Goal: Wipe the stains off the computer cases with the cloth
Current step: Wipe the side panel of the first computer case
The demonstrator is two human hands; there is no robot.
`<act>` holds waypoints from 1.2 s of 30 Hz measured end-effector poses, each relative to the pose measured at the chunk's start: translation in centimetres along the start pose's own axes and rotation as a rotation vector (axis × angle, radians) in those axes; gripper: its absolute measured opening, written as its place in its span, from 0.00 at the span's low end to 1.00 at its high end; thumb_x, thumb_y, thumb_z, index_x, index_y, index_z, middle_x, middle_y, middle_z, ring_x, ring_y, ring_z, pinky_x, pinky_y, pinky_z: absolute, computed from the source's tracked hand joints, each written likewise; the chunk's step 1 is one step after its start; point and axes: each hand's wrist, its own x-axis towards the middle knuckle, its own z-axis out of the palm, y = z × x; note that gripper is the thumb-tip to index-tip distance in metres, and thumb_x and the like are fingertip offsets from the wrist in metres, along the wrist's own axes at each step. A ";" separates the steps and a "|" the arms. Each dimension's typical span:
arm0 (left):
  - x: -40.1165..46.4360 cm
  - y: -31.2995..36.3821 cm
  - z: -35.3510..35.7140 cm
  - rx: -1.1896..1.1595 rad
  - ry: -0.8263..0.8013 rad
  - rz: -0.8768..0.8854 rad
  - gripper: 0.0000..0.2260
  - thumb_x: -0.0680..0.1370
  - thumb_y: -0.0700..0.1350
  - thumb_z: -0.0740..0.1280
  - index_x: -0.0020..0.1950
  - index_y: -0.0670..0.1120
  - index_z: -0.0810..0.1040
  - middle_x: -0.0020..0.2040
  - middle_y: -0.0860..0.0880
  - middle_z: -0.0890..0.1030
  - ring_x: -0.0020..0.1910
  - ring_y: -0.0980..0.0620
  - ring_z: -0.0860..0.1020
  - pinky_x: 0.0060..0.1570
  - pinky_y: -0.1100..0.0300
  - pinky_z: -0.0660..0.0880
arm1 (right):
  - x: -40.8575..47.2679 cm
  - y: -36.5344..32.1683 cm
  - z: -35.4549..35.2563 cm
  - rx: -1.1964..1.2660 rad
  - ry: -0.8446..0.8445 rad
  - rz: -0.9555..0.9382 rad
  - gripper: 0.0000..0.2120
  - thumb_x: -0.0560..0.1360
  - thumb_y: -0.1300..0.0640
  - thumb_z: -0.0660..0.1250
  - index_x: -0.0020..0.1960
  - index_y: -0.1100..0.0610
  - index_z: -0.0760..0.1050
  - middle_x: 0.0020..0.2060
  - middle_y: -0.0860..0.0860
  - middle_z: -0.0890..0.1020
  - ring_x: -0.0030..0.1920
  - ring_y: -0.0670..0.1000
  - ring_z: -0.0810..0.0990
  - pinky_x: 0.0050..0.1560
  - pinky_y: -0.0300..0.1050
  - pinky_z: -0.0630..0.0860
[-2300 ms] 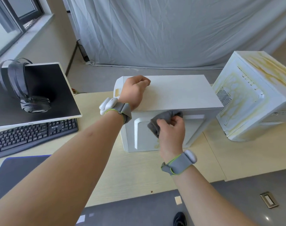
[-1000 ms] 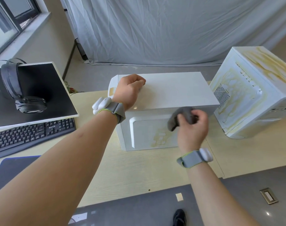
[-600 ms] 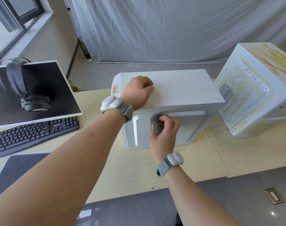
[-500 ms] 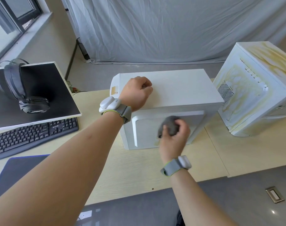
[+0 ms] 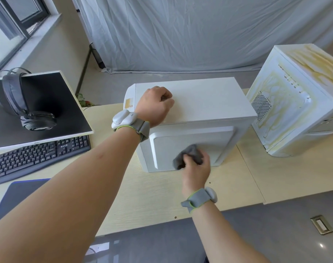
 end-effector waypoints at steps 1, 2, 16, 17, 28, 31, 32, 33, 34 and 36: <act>0.1 -0.1 0.0 0.002 0.003 -0.003 0.16 0.72 0.51 0.62 0.52 0.45 0.82 0.50 0.49 0.79 0.53 0.47 0.76 0.55 0.49 0.76 | 1.0 -0.6 -0.6 0.096 0.087 -0.008 0.13 0.71 0.68 0.66 0.53 0.57 0.73 0.39 0.65 0.79 0.35 0.62 0.78 0.39 0.59 0.79; 0.1 -0.1 0.1 0.006 0.004 -0.004 0.15 0.72 0.51 0.62 0.52 0.45 0.82 0.50 0.49 0.79 0.53 0.47 0.76 0.55 0.49 0.76 | 1.8 -1.2 -1.1 0.169 0.161 -0.021 0.15 0.71 0.68 0.66 0.56 0.58 0.71 0.41 0.65 0.79 0.37 0.63 0.78 0.42 0.61 0.80; -0.2 0.2 -0.5 -0.193 0.032 -0.098 0.15 0.74 0.55 0.63 0.48 0.48 0.83 0.42 0.52 0.82 0.42 0.49 0.78 0.44 0.54 0.73 | -1.1 -2.1 1.8 -0.937 -0.396 -1.029 0.26 0.65 0.69 0.71 0.61 0.55 0.78 0.55 0.56 0.75 0.53 0.59 0.76 0.43 0.51 0.82; -0.2 0.3 -0.5 -0.200 0.034 -0.103 0.15 0.74 0.55 0.63 0.48 0.48 0.83 0.41 0.53 0.82 0.40 0.50 0.77 0.42 0.55 0.73 | -0.2 -3.0 1.0 -0.885 -0.346 -1.041 0.25 0.65 0.68 0.72 0.62 0.55 0.79 0.56 0.57 0.76 0.54 0.59 0.77 0.47 0.49 0.81; -0.4 0.8 -0.8 -0.228 0.031 -0.118 0.16 0.73 0.57 0.63 0.47 0.46 0.83 0.46 0.45 0.84 0.48 0.41 0.80 0.50 0.44 0.78 | -0.1 -6.4 2.8 -0.432 0.049 -0.630 0.20 0.70 0.61 0.75 0.61 0.57 0.78 0.51 0.53 0.81 0.50 0.52 0.80 0.54 0.45 0.77; -0.6 0.8 -0.9 -0.236 0.042 -0.104 0.15 0.77 0.54 0.64 0.48 0.44 0.83 0.48 0.44 0.85 0.46 0.46 0.79 0.51 0.59 0.76 | -3.7 -5.4 5.8 -0.636 -0.264 -0.837 0.18 0.70 0.64 0.72 0.58 0.53 0.81 0.50 0.51 0.80 0.47 0.52 0.79 0.45 0.44 0.76; -0.7 0.9 -1.0 -0.229 0.047 -0.100 0.14 0.79 0.52 0.65 0.49 0.42 0.83 0.49 0.44 0.85 0.45 0.49 0.78 0.45 0.69 0.72 | -4.1 -5.6 6.2 -0.672 -0.334 -0.865 0.17 0.69 0.64 0.70 0.57 0.52 0.82 0.50 0.50 0.80 0.46 0.52 0.79 0.43 0.46 0.77; -0.8 0.8 -1.1 -0.236 0.052 -0.102 0.14 0.80 0.50 0.64 0.50 0.41 0.83 0.50 0.43 0.85 0.44 0.51 0.76 0.39 0.73 0.68 | -4.0 -5.9 6.3 -0.695 -0.359 -0.881 0.17 0.69 0.65 0.69 0.55 0.51 0.82 0.49 0.49 0.80 0.46 0.52 0.79 0.41 0.47 0.77; -0.8 0.7 -1.1 -0.263 0.051 -0.109 0.14 0.80 0.50 0.64 0.51 0.40 0.83 0.51 0.42 0.85 0.44 0.52 0.75 0.36 0.73 0.66 | -3.6 -6.4 6.0 -0.698 -0.352 -0.892 0.18 0.68 0.66 0.69 0.54 0.50 0.83 0.48 0.49 0.80 0.45 0.52 0.79 0.40 0.46 0.77; -0.9 0.7 -1.3 -0.328 0.052 -0.113 0.17 0.77 0.53 0.64 0.50 0.40 0.83 0.51 0.41 0.84 0.44 0.52 0.76 0.35 0.72 0.67 | -2.1 -7.4 4.6 -0.698 -0.282 -0.911 0.21 0.65 0.67 0.70 0.54 0.50 0.84 0.48 0.50 0.80 0.46 0.53 0.79 0.40 0.45 0.76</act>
